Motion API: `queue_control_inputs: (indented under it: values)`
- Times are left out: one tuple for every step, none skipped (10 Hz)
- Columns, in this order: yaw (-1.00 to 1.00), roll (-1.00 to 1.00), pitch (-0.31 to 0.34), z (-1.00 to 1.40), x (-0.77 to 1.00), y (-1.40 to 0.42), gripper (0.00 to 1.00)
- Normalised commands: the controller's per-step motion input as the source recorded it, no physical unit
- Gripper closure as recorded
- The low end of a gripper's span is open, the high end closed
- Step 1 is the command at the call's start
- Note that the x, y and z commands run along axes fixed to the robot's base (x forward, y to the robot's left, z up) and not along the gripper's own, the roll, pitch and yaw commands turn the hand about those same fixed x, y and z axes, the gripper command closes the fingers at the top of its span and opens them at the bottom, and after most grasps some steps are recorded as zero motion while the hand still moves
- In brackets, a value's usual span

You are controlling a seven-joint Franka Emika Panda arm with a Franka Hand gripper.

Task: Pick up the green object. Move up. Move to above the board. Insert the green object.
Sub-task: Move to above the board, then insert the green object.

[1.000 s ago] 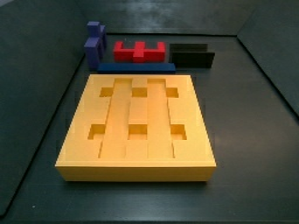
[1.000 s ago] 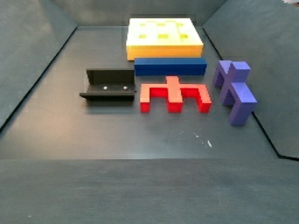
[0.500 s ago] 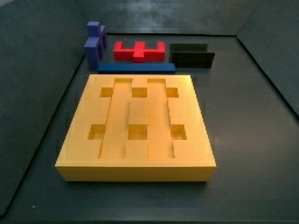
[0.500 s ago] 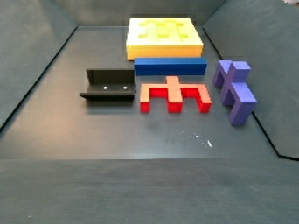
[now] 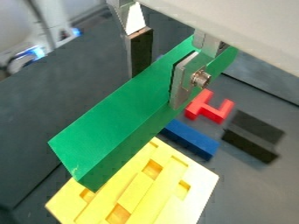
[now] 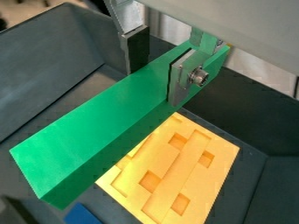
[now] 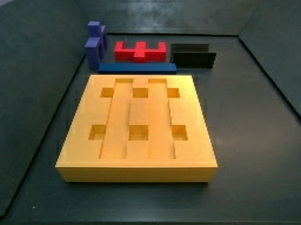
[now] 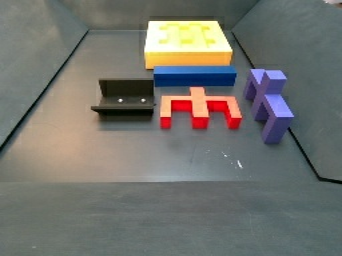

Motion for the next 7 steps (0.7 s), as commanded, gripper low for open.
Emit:
queue_control_inputs:
  values:
    - [0.33,0.09,0.166,0.03,0.07,-0.03,1.00]
    - [0.00,0.00,0.000,-0.02,0.00,0.00,1.00]
    - [0.00,-0.08,0.000,-0.40,0.00,0.00,1.00]
    - [0.00,-0.29,0.000,-0.59,0.00,0.04,1.00]
    - [0.00,-0.24,-0.056,-0.66,0.00,0.00,1.00]
    - [-0.05,-0.26,-0.067,-0.64,-0.03,0.00,1.00]
    - [-0.05,-0.27,-0.027,-0.61,-0.08,0.00,1.00]
